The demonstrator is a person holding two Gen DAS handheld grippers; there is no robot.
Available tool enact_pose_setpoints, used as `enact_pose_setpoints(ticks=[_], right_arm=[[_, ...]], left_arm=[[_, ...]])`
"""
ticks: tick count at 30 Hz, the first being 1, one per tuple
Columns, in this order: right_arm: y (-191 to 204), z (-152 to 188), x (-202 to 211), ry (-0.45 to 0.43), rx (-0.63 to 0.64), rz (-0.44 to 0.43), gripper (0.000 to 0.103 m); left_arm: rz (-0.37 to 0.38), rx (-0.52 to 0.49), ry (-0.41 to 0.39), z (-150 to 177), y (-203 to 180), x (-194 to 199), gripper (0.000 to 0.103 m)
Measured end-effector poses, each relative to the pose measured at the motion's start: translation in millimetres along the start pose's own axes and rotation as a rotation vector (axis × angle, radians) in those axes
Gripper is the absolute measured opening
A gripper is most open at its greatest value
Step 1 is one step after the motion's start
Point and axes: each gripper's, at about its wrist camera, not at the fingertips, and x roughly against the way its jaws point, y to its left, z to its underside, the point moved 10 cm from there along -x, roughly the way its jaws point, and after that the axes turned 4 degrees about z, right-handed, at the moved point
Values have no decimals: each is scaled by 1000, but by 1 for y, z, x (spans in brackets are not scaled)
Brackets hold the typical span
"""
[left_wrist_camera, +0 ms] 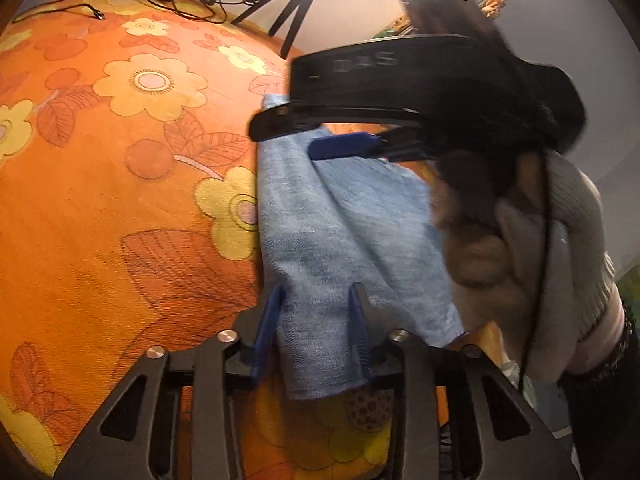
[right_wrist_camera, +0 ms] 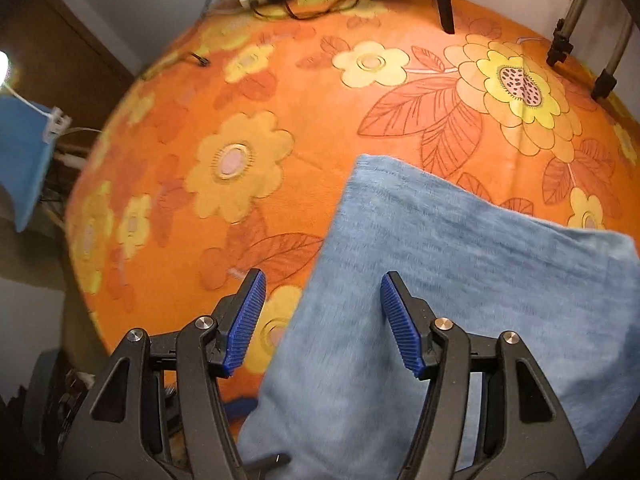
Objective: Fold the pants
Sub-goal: 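Grasp the folded jeans edge with the left gripper while the right gripper grasps beside it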
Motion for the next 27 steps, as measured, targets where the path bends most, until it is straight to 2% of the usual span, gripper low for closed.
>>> enact_pose_setpoints(ticks=[6, 13, 16, 19, 21, 24, 25, 27], right_arm=[[4, -6, -8, 38, 39, 83, 62], [15, -4, -22, 102, 150, 237, 62], [17, -3, -25, 116, 174, 274, 62], [18, -3, -25, 118, 181, 288, 52], [19, -6, -28, 121, 173, 295, 32], [15, -5, -28, 125, 166, 290, 25], [15, -5, -28, 122, 168, 288, 24], [15, -5, -24, 109, 159, 274, 16]], left_arm=[[56, 2, -20, -4, -13, -1, 23], [63, -36, -46, -10, -26, 2, 21], [56, -40, -42, -7, -27, 3, 21], [47, -21, -35, -5, -21, 5, 21], [36, -15, -36, -2, -18, 7, 21], [0, -27, -38, 1, -12, 10, 26], [-22, -34, -41, 0, -10, 10, 29], [-61, -27, -42, 0, -4, 10, 50]])
